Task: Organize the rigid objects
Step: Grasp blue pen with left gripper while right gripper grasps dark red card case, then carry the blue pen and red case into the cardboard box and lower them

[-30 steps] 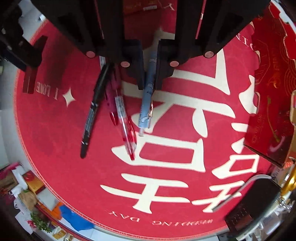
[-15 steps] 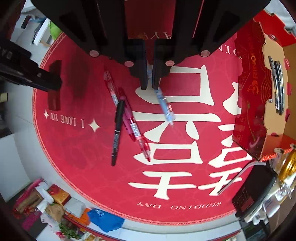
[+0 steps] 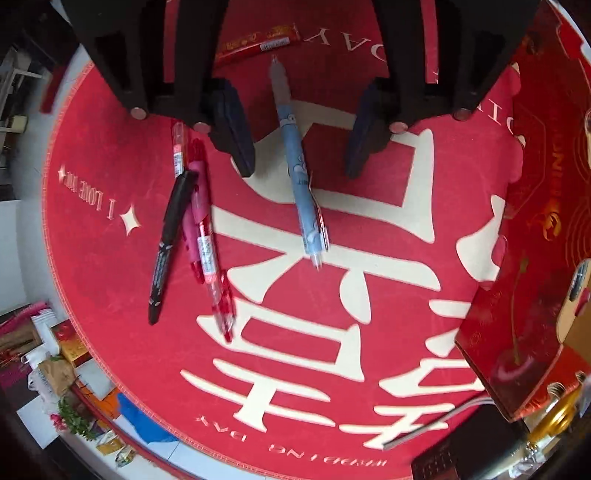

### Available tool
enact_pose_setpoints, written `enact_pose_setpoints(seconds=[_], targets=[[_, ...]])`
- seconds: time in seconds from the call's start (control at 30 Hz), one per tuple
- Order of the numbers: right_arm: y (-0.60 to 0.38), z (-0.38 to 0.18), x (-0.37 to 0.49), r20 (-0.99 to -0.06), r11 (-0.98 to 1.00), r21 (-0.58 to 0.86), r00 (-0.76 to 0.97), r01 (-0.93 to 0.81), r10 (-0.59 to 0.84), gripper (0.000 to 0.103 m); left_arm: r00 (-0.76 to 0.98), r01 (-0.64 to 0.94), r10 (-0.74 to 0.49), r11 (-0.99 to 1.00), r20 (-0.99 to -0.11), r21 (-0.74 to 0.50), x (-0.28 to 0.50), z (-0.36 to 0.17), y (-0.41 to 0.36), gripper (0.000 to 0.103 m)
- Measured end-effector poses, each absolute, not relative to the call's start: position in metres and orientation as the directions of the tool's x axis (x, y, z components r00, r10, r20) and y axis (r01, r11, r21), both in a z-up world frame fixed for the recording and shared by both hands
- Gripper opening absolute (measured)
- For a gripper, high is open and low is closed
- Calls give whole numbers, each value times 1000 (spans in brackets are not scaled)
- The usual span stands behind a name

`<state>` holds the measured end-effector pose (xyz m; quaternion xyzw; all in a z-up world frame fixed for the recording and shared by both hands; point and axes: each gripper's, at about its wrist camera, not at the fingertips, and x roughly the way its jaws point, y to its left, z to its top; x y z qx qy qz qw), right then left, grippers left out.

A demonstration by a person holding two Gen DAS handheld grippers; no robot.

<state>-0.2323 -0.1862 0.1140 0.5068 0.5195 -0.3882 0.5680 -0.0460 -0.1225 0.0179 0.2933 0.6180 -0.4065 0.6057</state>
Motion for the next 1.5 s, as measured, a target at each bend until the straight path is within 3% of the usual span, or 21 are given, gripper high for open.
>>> enact_pose_setpoints(seconds=[0.1,0.2,0.27,0.87,1.2,1.5], targets=[[-185,117,-235,-985,190,164,150,968,83,36,-39,880,-102,468,-994,-83,-58,19,-126,57],[-185,121,-235,-986,194,163,151,967,77,36,-64,898,-103,429,-993,-102,-59,25,-125,10],[-185,124,-232,-985,202,166,155,965,70,36,-133,899,-87,409,-987,-157,-55,29,-120,10],[-160,143,-153,-974,299,228,212,927,85,36,-185,918,-249,301,-951,-257,5,129,-61,10],[-135,155,-70,-965,418,264,241,869,107,36,-79,897,-296,396,-952,-198,77,151,-30,10],[-102,159,11,-950,518,312,278,796,146,36,31,864,-267,493,-963,-109,147,144,6,10]])
